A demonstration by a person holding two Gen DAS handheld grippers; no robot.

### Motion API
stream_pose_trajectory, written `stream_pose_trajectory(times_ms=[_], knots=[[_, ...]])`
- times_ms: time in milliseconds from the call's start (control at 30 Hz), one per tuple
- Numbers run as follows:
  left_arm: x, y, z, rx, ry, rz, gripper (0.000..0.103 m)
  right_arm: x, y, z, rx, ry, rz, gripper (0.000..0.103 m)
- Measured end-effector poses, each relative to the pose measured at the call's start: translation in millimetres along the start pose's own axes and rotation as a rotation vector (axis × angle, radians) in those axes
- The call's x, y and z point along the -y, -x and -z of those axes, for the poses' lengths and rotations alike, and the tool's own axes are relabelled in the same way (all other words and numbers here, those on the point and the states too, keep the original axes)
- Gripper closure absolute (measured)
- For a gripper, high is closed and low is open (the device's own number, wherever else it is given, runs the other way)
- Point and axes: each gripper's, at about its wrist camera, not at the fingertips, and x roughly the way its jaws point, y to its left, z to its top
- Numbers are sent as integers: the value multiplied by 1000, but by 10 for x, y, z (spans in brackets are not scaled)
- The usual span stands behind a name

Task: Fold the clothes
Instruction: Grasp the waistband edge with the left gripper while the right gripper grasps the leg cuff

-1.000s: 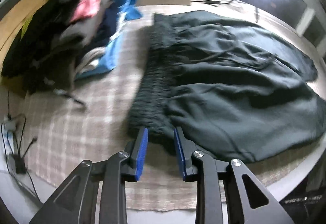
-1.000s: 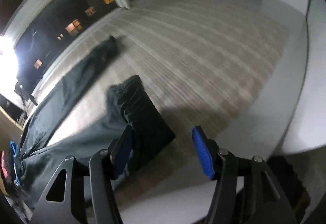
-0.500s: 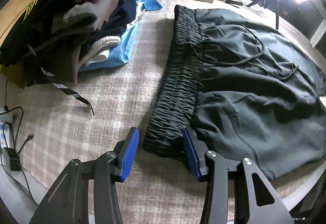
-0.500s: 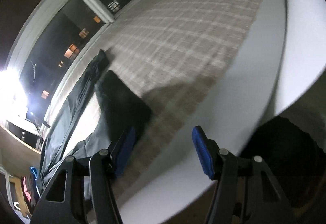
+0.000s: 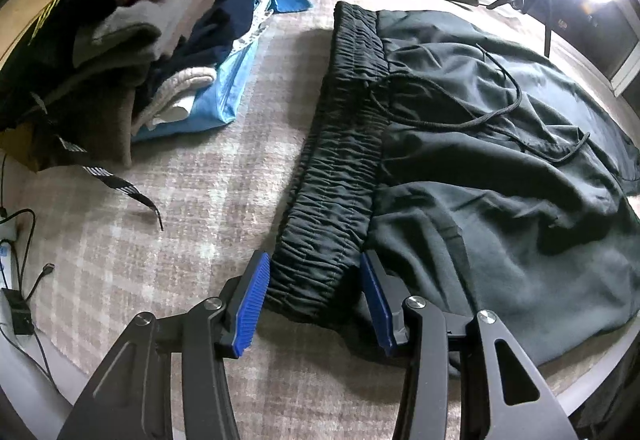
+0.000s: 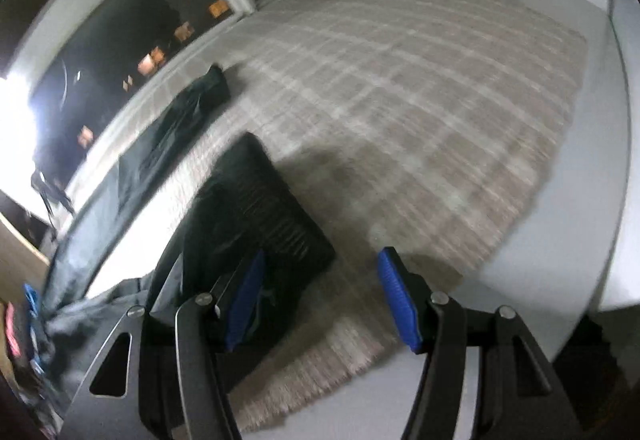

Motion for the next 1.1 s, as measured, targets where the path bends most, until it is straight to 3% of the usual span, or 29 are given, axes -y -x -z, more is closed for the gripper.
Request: stream_pose_trajectory(times_ms=[67, 100, 167, 267, 333, 433, 533, 733, 967, 1100], knots=[[2, 16, 4, 1, -1, -1, 59, -128, -56, 3, -3, 63, 40, 48], [8, 15, 10, 1, -4, -3, 59, -198, -75, 13, -3, 98, 62, 65], [24, 4, 28, -1, -8, -6, 59, -290, -86, 36, -18, 142, 78, 76], [49, -25, 42, -3, -15, -13, 59, -319, 64, 37, -24, 148, 72, 78], [45, 3, 50, 5, -15, -13, 59, -207, 364, 42, 17, 99, 66, 78], [18, 93, 75, 24, -7, -6, 59, 231, 758, 102, 71, -98, 1, 78], [-44, 188, 117, 40, 11, 7, 59, 370, 629, 168, 15, -130, 64, 78], [-206, 413, 229, 70, 72, 39, 57, 237, 378, 270, -25, -112, 4, 76], [-317, 422, 403, 53, 145, 123, 51, 392, 355, 423, -54, -240, -43, 53], [-308, 186, 384, 6, 227, 196, 51, 350, 417, 545, -52, -266, -52, 51]])
